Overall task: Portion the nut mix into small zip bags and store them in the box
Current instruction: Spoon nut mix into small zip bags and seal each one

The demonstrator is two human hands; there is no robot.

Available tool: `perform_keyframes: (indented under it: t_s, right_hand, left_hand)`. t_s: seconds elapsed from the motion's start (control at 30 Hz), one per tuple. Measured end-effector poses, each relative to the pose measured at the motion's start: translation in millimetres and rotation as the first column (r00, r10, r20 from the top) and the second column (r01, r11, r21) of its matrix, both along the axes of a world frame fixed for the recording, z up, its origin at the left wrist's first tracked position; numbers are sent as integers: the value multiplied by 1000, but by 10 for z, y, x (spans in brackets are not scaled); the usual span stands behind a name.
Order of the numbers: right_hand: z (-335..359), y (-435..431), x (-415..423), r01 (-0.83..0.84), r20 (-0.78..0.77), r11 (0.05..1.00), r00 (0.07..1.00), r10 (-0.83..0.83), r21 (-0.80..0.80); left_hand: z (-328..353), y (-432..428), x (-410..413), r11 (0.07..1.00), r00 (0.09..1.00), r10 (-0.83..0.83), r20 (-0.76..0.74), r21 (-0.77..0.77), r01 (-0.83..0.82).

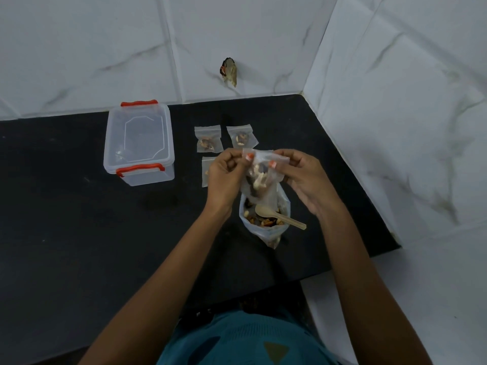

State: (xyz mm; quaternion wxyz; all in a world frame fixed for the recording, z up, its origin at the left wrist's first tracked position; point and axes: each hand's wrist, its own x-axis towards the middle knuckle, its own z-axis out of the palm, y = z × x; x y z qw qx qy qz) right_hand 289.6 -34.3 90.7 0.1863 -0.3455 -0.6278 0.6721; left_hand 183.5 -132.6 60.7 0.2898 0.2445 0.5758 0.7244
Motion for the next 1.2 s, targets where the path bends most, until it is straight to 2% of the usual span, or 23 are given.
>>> perform_keyframes:
  t_s: [0.03,0.13,0.23,0.27,0.33,0.37,0.47,0.57,0.77,0.83,0.97,1.07,1.2]
  right_hand:
    - [-13,-6,6,-3,-5,999,1000,3,-33]
    - [-30,3,28,10,87,999,996,-14,45]
    - [-21,-21,33,-42,-21,986,999,39,-159]
    - [-29,-20,30,-27,6,992,1000,28,-126]
    - [-42,1,9,39,150,993,987,-55,109]
    - [-49,9,13,50,157,992,985,-68,119]
    - [-28,9,18,-5,65,1000,998,5,4]
    - [-38,13,25,39,41,996,998,-42,82]
    - [-90,2,1,50,2,997,999,-51,62]
    - [-83,6,-7,47,-5,995,999,-47,87]
    - [-68,-13,-9,36,-39,989,999,-31,144]
    - [-82,-38,-13,53,-62,985,997,-44,165]
    - [-87,-53,-17,51,-70,992,997,-43,119]
  left_hand:
    - [6,-3,-6,1000,1000,-1,2,5,1]
    - [13,-3,-23,1000,1000,-18,3,17,17]
    - [18,0,-20,999,999,-38,19,17,38]
    - [16,5,-16,999,999,-38,19,15,38]
    - [8,8,-11,1000,1000,-29,-1,-5,29]
    - [-7,7,-7,999,1000,-31,-3,-10,30]
    - [-28,-1,-25,1000,1000,-19,19,-5,19]
    - [-11,-8,-37,1000,1000,-21,6,-1,21]
    - [25,-16,-31,997,997,-60,48,42,58]
    - [48,-19,-44,993,994,-110,25,35,109]
    - [64,-18,-74,979,977,-196,-85,-75,190]
    - [70,-27,-90,981,976,-179,-123,-96,168]
    - [99,-18,-80,984,981,-152,-121,-108,139]
